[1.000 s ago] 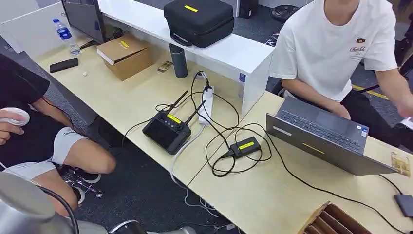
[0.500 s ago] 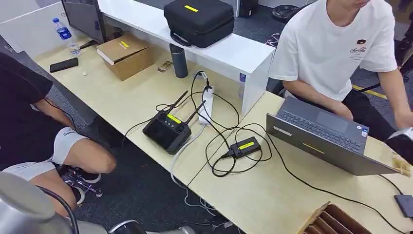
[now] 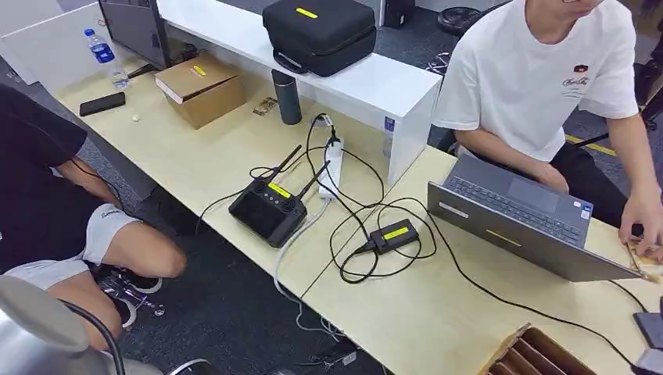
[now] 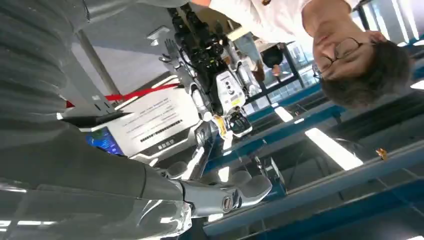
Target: Pass the card to the sensor for recognition and then transmit it.
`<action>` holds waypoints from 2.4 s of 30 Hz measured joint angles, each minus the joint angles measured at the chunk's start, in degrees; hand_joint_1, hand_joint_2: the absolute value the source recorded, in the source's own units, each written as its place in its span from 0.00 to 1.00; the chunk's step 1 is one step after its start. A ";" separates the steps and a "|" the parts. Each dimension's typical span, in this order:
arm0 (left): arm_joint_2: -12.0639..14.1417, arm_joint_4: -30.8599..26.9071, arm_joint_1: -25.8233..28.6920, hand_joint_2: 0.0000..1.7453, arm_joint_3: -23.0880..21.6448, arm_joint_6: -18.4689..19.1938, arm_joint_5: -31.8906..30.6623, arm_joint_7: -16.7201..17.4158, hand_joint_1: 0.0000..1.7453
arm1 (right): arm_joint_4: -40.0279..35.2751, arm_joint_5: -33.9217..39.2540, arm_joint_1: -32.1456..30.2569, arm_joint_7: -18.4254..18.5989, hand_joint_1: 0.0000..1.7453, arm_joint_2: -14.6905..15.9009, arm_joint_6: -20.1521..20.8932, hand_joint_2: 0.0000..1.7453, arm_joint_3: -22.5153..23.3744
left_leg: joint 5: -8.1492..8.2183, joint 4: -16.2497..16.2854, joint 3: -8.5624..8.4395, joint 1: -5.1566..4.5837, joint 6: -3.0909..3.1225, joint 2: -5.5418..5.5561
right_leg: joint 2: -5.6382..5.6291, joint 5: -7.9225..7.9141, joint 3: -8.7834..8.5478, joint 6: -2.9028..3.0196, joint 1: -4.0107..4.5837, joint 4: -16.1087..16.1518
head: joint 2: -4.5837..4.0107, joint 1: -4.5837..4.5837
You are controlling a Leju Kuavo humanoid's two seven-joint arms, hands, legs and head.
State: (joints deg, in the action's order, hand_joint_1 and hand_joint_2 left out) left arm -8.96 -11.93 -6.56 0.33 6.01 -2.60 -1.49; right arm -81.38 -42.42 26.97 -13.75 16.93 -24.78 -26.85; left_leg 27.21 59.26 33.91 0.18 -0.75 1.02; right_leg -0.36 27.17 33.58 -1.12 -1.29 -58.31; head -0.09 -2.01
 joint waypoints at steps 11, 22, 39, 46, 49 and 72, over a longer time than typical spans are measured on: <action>0.57 0.00 1.71 1.00 2.58 -0.83 1.86 -1.53 0.00 | -17.59 -0.96 -24.41 -1.90 0.00 3.52 -5.53 1.00 8.18 | 0.11 -0.02 0.00 0.00 0.03 0.11 | 0.09 0.13 -0.06 -0.10 0.00 0.02 | 0.00 0.02; 0.74 0.00 2.43 1.00 4.13 -1.01 2.73 -2.32 0.00 | -24.54 -0.77 -38.19 -2.34 0.00 3.68 -6.85 1.00 13.86 | 0.15 -0.02 0.01 0.00 0.03 0.06 | 0.08 0.14 -0.05 -0.09 -0.01 0.03 | 0.00 0.00; 0.74 0.00 3.11 1.00 5.14 -1.36 3.04 -2.93 0.00 | -29.35 -2.06 -46.55 -1.25 0.00 3.68 -7.85 1.00 15.57 | 0.15 -0.03 0.00 0.00 0.03 -0.01 | 0.03 0.14 -0.04 -0.09 -0.01 0.03 | 0.00 0.00; 0.74 0.00 3.21 1.00 5.40 -1.57 3.06 -2.93 0.00 | -30.46 -2.73 -47.67 -0.94 0.00 3.70 -8.13 1.00 15.57 | 0.15 -0.03 -0.01 0.00 0.03 -0.02 | 0.03 0.14 -0.05 -0.09 0.00 0.02 | 0.00 0.00; 0.74 0.00 3.21 1.00 5.40 -1.64 3.06 -2.93 0.00 | -30.92 -2.73 -48.07 -0.90 0.00 3.78 -8.22 1.00 15.57 | 0.15 -0.03 -0.01 0.00 0.03 -0.02 | 0.03 0.14 -0.05 -0.09 -0.01 0.02 | 0.00 0.00; 0.74 0.00 3.34 1.00 5.42 -1.68 3.08 -2.93 0.00 | -32.82 -3.37 -49.27 0.70 0.00 6.21 -8.86 1.00 13.23 | 0.16 -0.03 0.00 0.00 0.03 -0.02 | 0.02 0.14 -0.05 -0.09 -0.01 0.02 | 0.00 0.00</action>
State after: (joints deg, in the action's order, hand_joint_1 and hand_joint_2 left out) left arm -8.22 -11.93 -3.22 5.75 4.33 0.48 -4.42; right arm -114.20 -45.79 -22.30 -13.05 23.15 -33.64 -13.61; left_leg 27.37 59.23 33.91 0.17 -0.71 0.99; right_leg -0.34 27.31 33.53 -1.21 -1.29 -58.29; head -0.09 -2.01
